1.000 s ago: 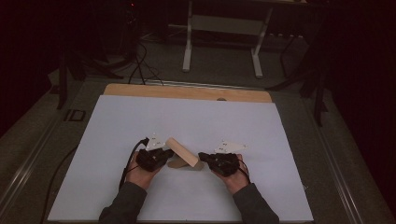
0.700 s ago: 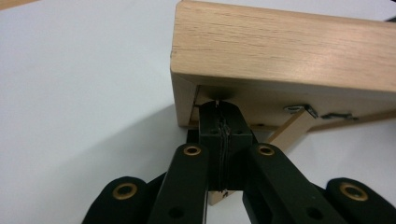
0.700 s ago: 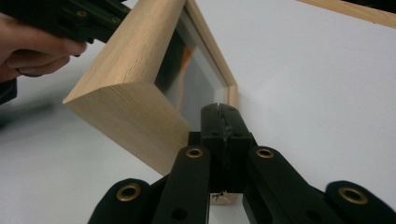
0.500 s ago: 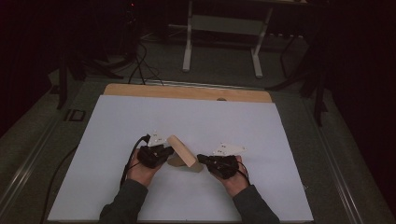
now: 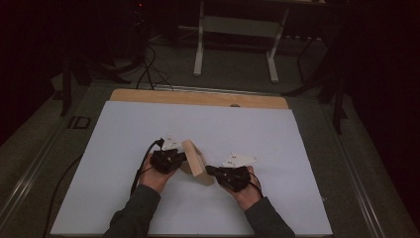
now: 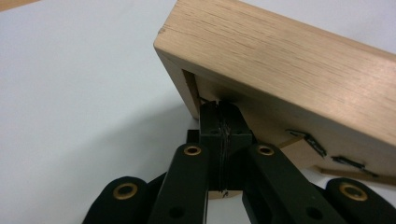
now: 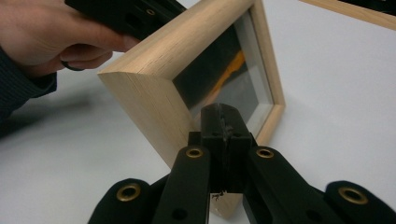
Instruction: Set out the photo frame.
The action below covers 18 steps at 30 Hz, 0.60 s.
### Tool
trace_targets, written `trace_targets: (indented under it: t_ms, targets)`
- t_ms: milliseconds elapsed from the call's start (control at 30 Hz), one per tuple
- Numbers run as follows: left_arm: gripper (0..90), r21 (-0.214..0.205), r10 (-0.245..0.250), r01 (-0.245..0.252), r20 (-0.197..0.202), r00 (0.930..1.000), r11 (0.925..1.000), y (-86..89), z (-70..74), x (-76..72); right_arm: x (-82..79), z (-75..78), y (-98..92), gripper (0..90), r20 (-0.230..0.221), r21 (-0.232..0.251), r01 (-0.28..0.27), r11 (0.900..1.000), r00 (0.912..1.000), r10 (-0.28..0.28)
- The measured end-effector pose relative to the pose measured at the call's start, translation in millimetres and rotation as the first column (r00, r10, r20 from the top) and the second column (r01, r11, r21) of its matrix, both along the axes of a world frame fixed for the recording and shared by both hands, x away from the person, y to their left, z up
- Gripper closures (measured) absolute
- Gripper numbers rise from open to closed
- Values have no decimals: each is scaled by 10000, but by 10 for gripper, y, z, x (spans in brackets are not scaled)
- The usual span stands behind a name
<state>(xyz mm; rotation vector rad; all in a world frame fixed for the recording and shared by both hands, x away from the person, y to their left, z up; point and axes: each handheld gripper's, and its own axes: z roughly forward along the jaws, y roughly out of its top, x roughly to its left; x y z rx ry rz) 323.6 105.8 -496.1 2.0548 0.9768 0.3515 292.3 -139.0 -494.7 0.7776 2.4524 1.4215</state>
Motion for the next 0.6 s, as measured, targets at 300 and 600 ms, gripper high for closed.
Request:
trace_targets:
  t_ms: [300,600]
  targets:
    - [898,-226,-231,231,19,9997,9995,-66,-20,73,-11,5,59,895,22,-15,-146,9999,9999,146]
    - [895,-532,-424,421,-38,9991,9977,-94,-54,124,-13,3,105,896,21,-9,-227,9997,9997,227]
